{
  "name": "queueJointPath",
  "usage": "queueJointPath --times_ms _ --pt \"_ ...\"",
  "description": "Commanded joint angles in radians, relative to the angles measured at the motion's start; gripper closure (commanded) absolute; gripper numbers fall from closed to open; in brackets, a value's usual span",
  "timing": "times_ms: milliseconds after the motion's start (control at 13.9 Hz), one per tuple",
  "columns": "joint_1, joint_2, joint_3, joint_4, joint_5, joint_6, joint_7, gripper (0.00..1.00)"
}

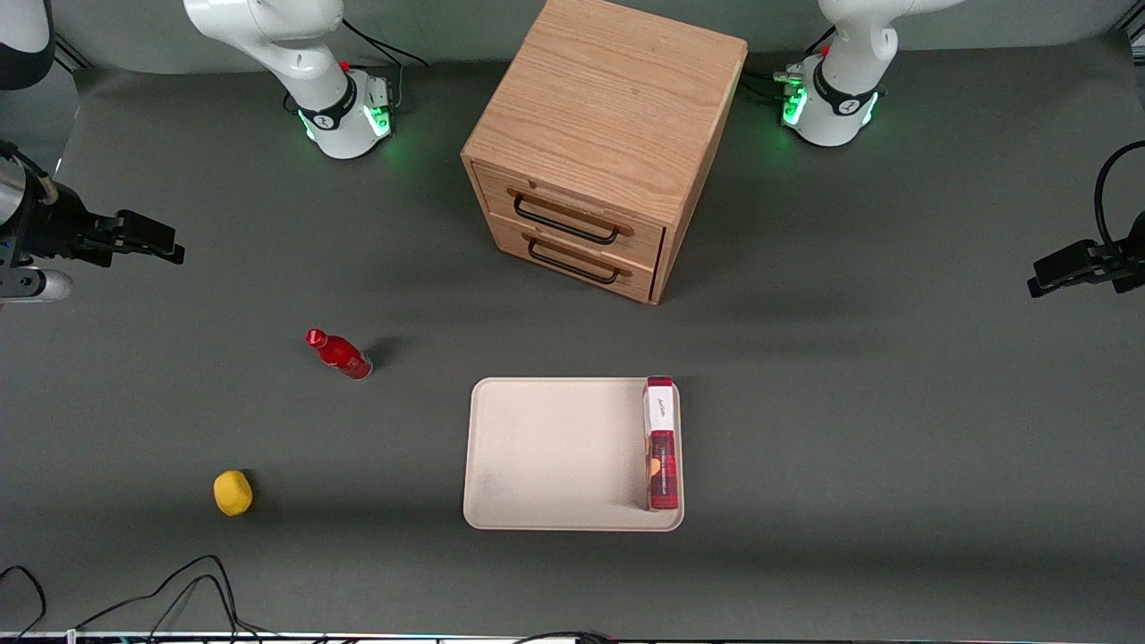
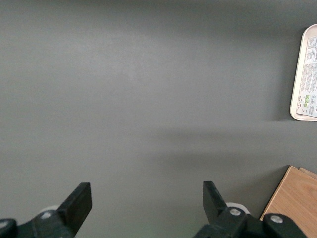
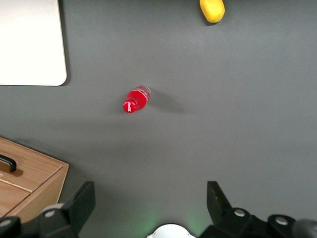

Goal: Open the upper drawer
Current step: 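Move the right gripper toward the wooden cabinet's drawer handles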

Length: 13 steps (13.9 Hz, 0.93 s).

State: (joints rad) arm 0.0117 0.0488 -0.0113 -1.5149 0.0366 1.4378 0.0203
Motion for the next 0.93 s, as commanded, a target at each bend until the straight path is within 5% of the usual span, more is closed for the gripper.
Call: queueJointPath --times_ms 0,430,646,861 --pt "-0.009 -0.012 -0.002 0.012 0.025 -0.004 0.009 0.0" --pt "0.013 0.002 0.004 0.067 0.08 -0.01 0.009 0.0" --pt "0.013 0.008 0.005 0.067 0.192 -0.008 0.006 0.0" --pt "0.025 0.019 0.053 0.074 0.19 -0.002 0.012 0.0"
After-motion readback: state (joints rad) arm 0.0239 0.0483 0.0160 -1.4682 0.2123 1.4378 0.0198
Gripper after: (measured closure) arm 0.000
